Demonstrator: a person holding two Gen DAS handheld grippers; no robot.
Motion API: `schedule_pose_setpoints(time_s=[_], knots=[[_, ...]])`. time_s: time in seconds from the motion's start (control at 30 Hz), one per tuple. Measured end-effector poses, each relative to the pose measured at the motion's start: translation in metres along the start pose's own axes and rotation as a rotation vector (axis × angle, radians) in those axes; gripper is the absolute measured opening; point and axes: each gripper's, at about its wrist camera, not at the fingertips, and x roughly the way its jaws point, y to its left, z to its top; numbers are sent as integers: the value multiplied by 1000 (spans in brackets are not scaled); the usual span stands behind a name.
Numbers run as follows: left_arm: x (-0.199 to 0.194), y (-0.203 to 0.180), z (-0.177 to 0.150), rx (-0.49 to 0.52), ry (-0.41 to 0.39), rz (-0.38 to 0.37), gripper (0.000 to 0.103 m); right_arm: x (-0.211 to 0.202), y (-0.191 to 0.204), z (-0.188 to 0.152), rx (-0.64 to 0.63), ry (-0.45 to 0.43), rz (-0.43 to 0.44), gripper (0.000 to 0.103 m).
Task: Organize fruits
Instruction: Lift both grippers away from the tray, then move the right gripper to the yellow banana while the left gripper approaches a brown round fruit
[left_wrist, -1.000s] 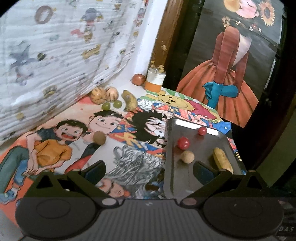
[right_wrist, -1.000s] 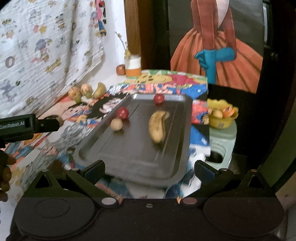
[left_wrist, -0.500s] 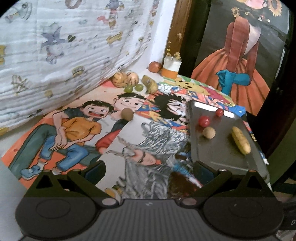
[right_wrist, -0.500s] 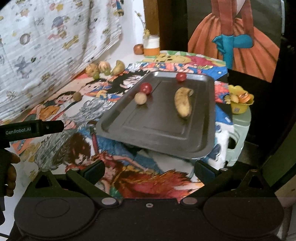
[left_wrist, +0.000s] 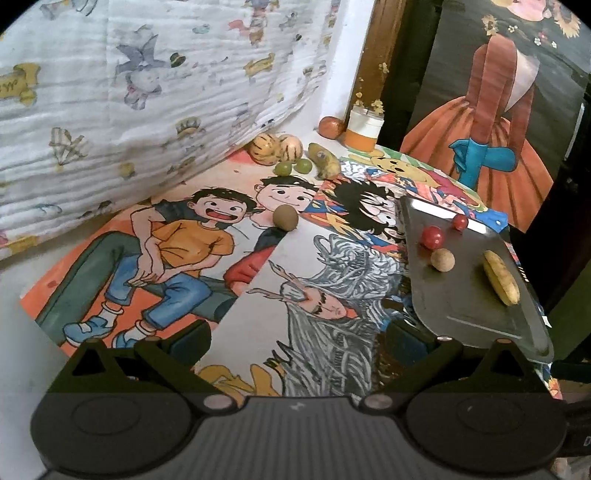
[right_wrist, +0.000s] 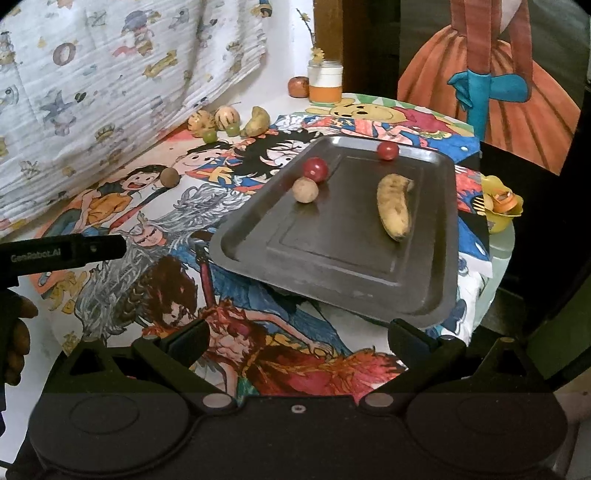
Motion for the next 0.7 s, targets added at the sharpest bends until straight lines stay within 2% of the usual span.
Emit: schedule_pose_setpoints(time_s=[0.33, 0.5, 0.7], knots=[[10, 6, 7, -2, 7, 8, 103, 7, 5, 25, -6, -8, 49, 102], [16, 9, 14, 3, 0, 11, 103, 11, 7, 47, 31, -23, 131, 102], [25, 10, 25, 9, -16, 20, 103, 21, 14, 80, -19, -42, 185, 102]])
